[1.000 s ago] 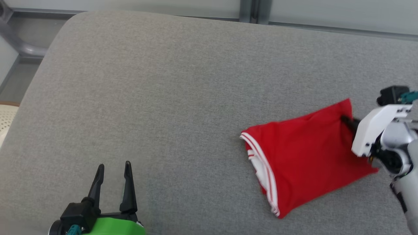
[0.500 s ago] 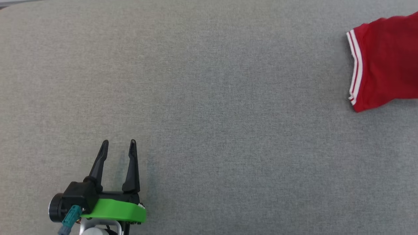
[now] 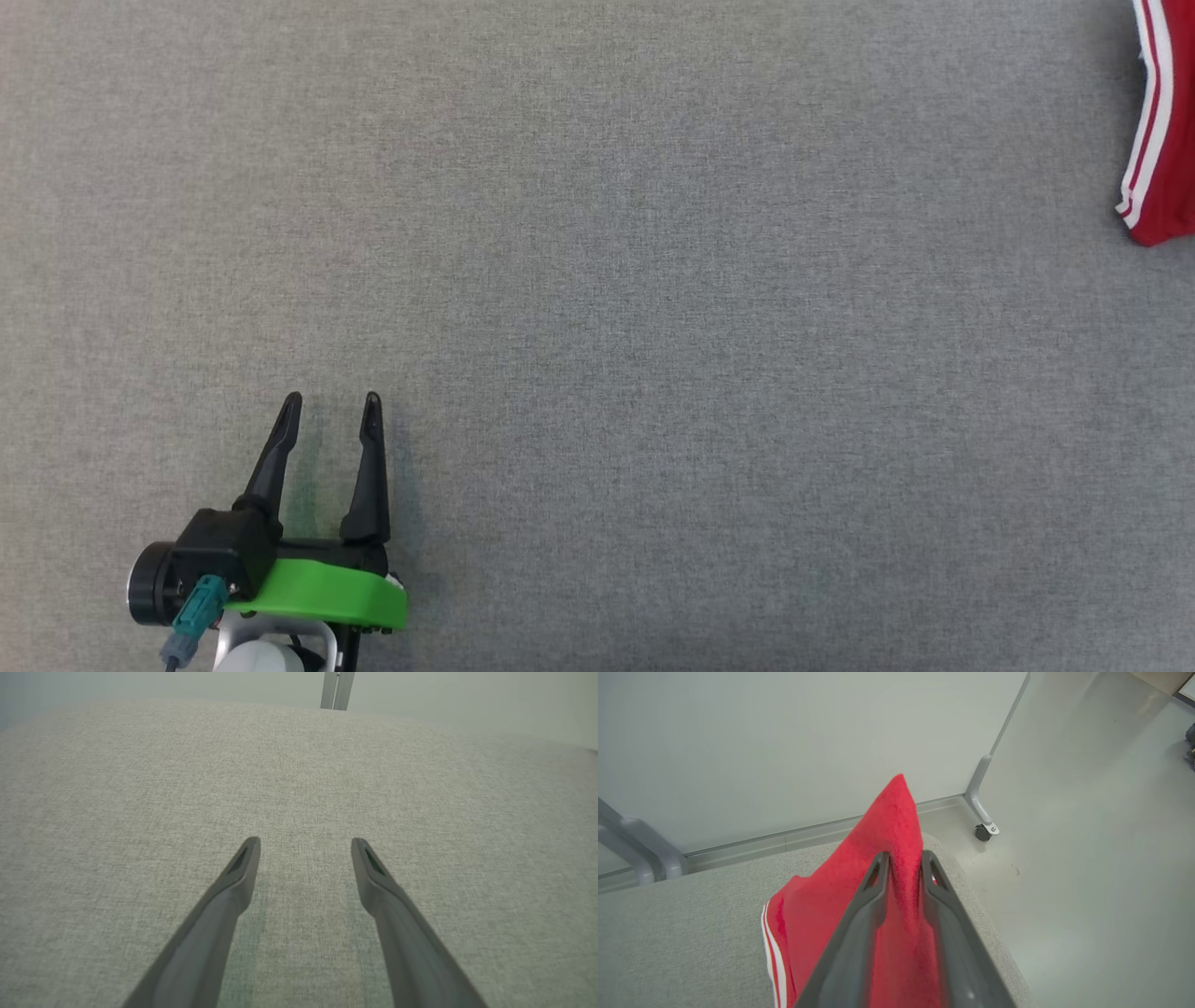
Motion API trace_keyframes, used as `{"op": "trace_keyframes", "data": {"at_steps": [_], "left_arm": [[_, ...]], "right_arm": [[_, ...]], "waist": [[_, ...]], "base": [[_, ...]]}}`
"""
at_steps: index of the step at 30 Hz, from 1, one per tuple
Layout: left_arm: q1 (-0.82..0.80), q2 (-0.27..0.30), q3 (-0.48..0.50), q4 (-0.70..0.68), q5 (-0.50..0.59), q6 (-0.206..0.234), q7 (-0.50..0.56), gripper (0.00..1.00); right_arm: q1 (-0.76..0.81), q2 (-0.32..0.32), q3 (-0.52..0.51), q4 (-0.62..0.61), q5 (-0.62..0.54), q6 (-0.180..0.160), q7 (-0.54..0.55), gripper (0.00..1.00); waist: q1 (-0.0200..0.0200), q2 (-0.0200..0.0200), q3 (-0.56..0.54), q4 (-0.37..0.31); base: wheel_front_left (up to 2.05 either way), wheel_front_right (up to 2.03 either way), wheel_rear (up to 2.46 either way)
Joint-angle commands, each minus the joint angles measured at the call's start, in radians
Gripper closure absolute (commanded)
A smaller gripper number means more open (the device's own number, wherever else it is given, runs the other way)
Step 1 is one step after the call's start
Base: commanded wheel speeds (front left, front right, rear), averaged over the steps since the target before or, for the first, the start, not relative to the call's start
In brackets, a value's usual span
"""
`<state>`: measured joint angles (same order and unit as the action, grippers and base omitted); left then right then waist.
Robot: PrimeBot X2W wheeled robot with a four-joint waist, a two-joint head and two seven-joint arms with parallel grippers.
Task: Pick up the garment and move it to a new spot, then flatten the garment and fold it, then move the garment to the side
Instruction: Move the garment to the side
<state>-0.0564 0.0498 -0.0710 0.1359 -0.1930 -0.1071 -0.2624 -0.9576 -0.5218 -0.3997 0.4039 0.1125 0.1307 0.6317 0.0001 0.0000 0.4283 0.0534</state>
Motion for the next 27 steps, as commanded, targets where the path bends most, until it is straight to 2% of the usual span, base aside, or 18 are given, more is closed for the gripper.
{"op": "trace_keyframes", "data": {"at_steps": [1,3,6,11,16,19,22,27], "left_arm": [[-0.012,0.003,0.005,0.000,-0.001,-0.005,-0.003,0.00],[-0.016,0.003,0.011,0.000,-0.006,-0.003,-0.003,0.00],[-0.001,0.003,0.020,0.009,-0.009,0.002,-0.003,0.00],[0.041,0.002,0.028,-0.009,-0.027,0.020,-0.003,0.00],[0.107,0.003,0.037,-0.026,-0.050,0.042,-0.003,0.00],[0.151,0.003,0.044,-0.028,-0.057,0.052,-0.003,0.00],[0.208,0.003,0.061,-0.024,-0.059,0.071,-0.003,0.00],[0.248,0.003,0.084,-0.025,-0.065,0.085,-0.003,0.00]], "right_arm": [[-0.005,-0.018,0.000,0.009,-0.035,0.000,-0.013,0.00],[-0.004,-0.050,-0.015,0.005,-0.099,-0.001,-0.067,0.00],[0.029,-0.043,-0.021,0.004,-0.155,0.000,-0.172,0.00],[0.151,-0.038,0.008,-0.036,-0.079,-0.001,-0.372,0.00],[0.406,-0.003,0.093,-0.102,-0.016,0.000,-0.614,0.00],[0.563,0.052,0.131,-0.130,0.002,-0.001,-0.723,0.00],[0.721,0.135,0.186,-0.159,-0.007,-0.001,-0.817,0.00],[0.889,0.250,0.264,-0.211,-0.056,-0.001,-0.887,0.00]], "waist": [[-0.0001,0.0000,0.001,-0.002],[-0.0001,0.0000,0.000,-0.006],[-0.0001,0.0000,-0.033,-0.013],[-0.0001,0.0000,-0.124,-0.016],[-0.0001,0.0000,-0.254,-0.011],[-0.0001,0.0000,-0.333,-0.014],[-0.0001,0.0000,-0.411,-0.027],[-0.0001,0.0000,-0.448,-0.048]], "base": [[0.00,0.00,0.00],[0.00,0.00,0.00],[0.00,0.00,0.00],[0.00,0.00,0.00],[0.00,0.00,0.00],[0.00,0.00,0.00],[0.00,0.00,0.00],[0.00,0.00,0.00]]}}
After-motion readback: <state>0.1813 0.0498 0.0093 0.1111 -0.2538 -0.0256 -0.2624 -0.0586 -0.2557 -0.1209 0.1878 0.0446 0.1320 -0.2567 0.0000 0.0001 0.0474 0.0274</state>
